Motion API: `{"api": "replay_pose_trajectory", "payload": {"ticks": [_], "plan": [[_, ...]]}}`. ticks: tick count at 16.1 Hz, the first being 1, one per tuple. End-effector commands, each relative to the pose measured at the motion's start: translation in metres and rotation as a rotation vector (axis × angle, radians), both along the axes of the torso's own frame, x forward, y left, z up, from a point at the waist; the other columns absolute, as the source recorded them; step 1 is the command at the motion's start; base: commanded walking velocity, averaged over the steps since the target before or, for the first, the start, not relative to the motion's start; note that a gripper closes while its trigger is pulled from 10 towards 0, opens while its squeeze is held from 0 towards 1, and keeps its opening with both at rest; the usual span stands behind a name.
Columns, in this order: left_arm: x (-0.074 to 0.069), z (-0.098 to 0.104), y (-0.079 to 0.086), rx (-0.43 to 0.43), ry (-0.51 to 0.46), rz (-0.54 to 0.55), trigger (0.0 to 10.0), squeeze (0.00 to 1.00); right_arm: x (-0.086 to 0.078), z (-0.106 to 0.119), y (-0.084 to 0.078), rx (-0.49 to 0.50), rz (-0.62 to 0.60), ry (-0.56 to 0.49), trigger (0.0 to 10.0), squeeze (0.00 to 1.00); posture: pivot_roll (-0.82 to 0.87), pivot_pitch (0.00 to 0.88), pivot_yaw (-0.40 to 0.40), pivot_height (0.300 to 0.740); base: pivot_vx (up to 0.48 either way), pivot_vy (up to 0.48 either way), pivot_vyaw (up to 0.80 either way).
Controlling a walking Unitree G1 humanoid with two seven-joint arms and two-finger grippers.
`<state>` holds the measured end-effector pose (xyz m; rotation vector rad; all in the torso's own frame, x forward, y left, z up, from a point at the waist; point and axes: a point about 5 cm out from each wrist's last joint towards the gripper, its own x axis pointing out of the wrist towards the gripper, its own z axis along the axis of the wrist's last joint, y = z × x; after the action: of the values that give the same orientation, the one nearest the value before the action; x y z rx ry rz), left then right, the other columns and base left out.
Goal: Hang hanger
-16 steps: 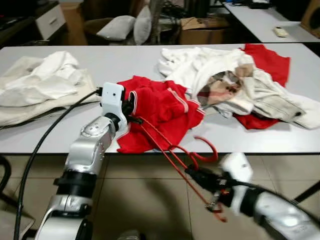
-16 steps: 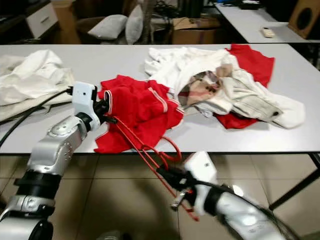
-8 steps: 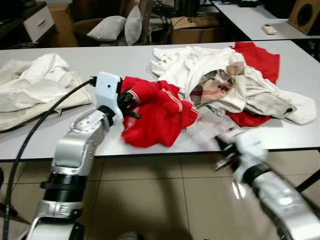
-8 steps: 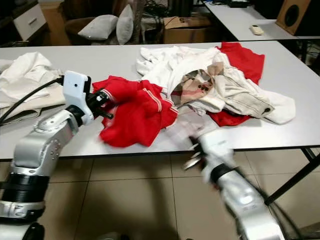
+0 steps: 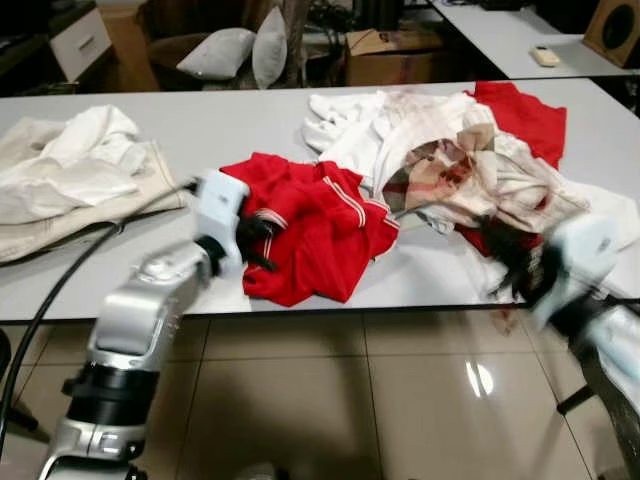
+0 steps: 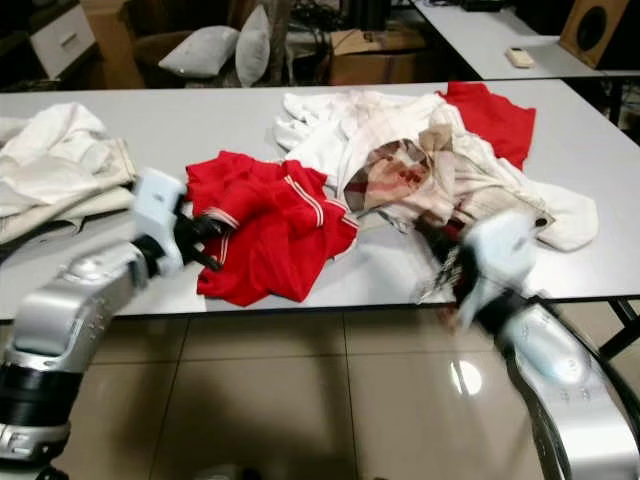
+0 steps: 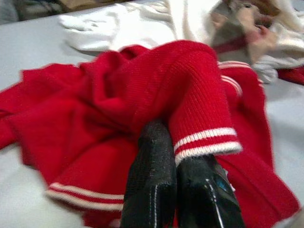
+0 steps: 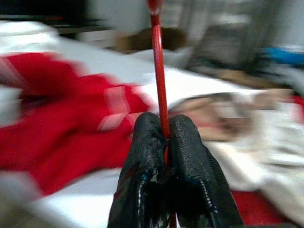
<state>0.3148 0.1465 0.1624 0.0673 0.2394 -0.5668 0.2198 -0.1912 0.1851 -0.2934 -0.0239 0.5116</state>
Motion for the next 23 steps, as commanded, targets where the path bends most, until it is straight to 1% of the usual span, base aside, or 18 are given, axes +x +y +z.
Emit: {"api": "replay_pose_trajectory", "payload": {"ticks": [1, 2, 3, 4, 6, 7, 8, 9, 10, 11, 13, 14, 15, 17, 19, 21, 22, 23], "plan": [[0.009, 0.006, -0.002, -0.01, -0.016, 0.024, 0.0, 0.0, -0.017, -0.004, 0.007, -0.023, 0.154, 0.074, 10.0, 0.0, -0.05, 0.0, 0.059, 0.74, 0.0, 0.0, 0.0], [0.021, 0.011, -0.004, -0.031, -0.025, 0.064, 0.0, 0.0, -0.03, -0.012, 0.006, -0.068, 0.219, 0.147, 10.0, 0.0, -0.04, 0.0, 0.065, 0.74, 0.0, 0.0, 0.0], [0.029, 0.016, -0.005, -0.046, -0.03, 0.089, 0.0, 0.0, -0.035, -0.016, 0.003, -0.086, 0.242, 0.188, 10.0, 0.0, -0.04, 0.0, 0.078, 0.74, 0.0, 0.0, 0.0], [0.043, 0.025, -0.005, -0.079, -0.036, 0.147, 0.0, 0.0, -0.043, -0.02, -0.002, -0.119, 0.272, 0.244, 10.0, 0.0, -0.04, 0.0, 0.092, 0.74, 0.0, 0.0, 0.0], [0.051, 0.034, -0.003, -0.109, -0.059, 0.169, 0.0, 0.0, -0.049, -0.02, -0.003, -0.131, 0.301, 0.28, 10.0, 0.0, -0.05, 0.0, 0.109, 0.74, 0.0, 0.0, 0.0], [0.052, 0.043, -0.004, -0.183, -0.056, 0.164, 0.0, 0.0, -0.053, -0.02, 0.0, -0.138, 0.317, 0.293, 10.0, 0.0, -0.06, 0.0, 0.095, 0.74, 0.0, 0.0, 0.0], [0.052, 0.048, -0.004, -0.215, -0.064, 0.167, 0.0, 0.0, -0.055, -0.02, 0.003, -0.118, 0.33, 0.307, 10.0, 0.0, -0.06, 0.0, 0.087, 0.74, 0.0, 0.0, 0.0], [0.051, 0.05, -0.004, -0.219, -0.076, 0.168, 0.0, 0.0, -0.054, -0.023, 0.006, -0.12, 0.335, 0.312, 10.0, 0.0, -0.05, 0.0, 0.08, 0.74, 0.0, 0.0, 0.0], [0.05, 0.048, -0.004, -0.231, -0.077, 0.176, 0.0, 0.0, -0.049, -0.035, 0.013, -0.11, 0.331, 0.331, 10.0, 0.0, -0.05, 0.0, 0.074, 0.74, 0.0, 0.0, 0.0], [0.049, 0.047, -0.004, -0.233, -0.076, 0.177, 0.0, 0.0, -0.049, -0.039, 0.016, -0.106, 0.331, 0.34, 10.0, 0.0, -0.05, 0.0, 0.074, 0.74, 0.0, 0.0, 0.0], [0.047, 0.05, -0.01, -0.242, -0.08, 0.175, 0.0, 0.0, -0.036, -0.057, 0.024, -0.084, 0.262, 0.375, 10.0, 0.0, -0.02, 0.0, 0.058, 0.74, 0.0, 0.0, 0.0], [0.046, 0.053, -0.012, -0.242, -0.086, 0.166, 0.0, 0.0, -0.029, -0.062, 0.029, -0.092, 0.242, 0.378, 10.0, 0.0, -0.03, 0.0, 0.053, 0.74, 0.0, 0.0, 0.0], [0.046, 0.055, -0.013, -0.242, -0.09, 0.16, 0.0, 0.0, -0.026, -0.064, 0.031, -0.107, 0.235, 0.376, 10.0, 0.0, -0.03, 0.0, 0.053, 0.74, 0.0, 0.0, 0.0], [0.044, 0.057, -0.014, -0.225, -0.113, 0.175, 0.0, 0.0, -0.011, -0.078, 0.044, -0.157, 0.236, 0.379, 10.0, 0.0, 0.01, 0.0, 0.03, 0.74, 0.0, 0.0, 0.0], [0.041, 0.061, -0.012, -0.234, -0.127, 0.183, 0.0, 0.0, -0.003, -0.083, 0.053, -0.209, 0.24, 0.363, 10.0, 0.0, 0.02, 0.0, 0.022, 0.74, 0.0, 0.0, 0.0], [0.039, 0.065, -0.008, -0.233, -0.145, 0.197, 0.0, 0.0, 0.002, -0.084, 0.051, -0.215, 0.153, 0.335, 10.0, 0.0, 0.02, 0.0, 0.019, 0.74, 0.0, 0.0, 0.0], [0.037, 0.066, -0.004, -0.214, -0.153, 0.194, 0.0, 0.0, 0.008, -0.079, 0.039, -0.225, 0.051, 0.28, 10.0, 0.0, 0.01, 0.0, 0.024, 0.74, 0.0, 0.0, 0.0], [0.036, 0.065, -0.001, -0.192, -0.159, 0.19, 0.0, 0.0, 0.013, -0.073, 0.03, -0.236, -0.014, 0.228, 10.0, 0.0, 0.01, 0.0, 0.025, 0.74, 0.0, 0.0, 0.0]]}}
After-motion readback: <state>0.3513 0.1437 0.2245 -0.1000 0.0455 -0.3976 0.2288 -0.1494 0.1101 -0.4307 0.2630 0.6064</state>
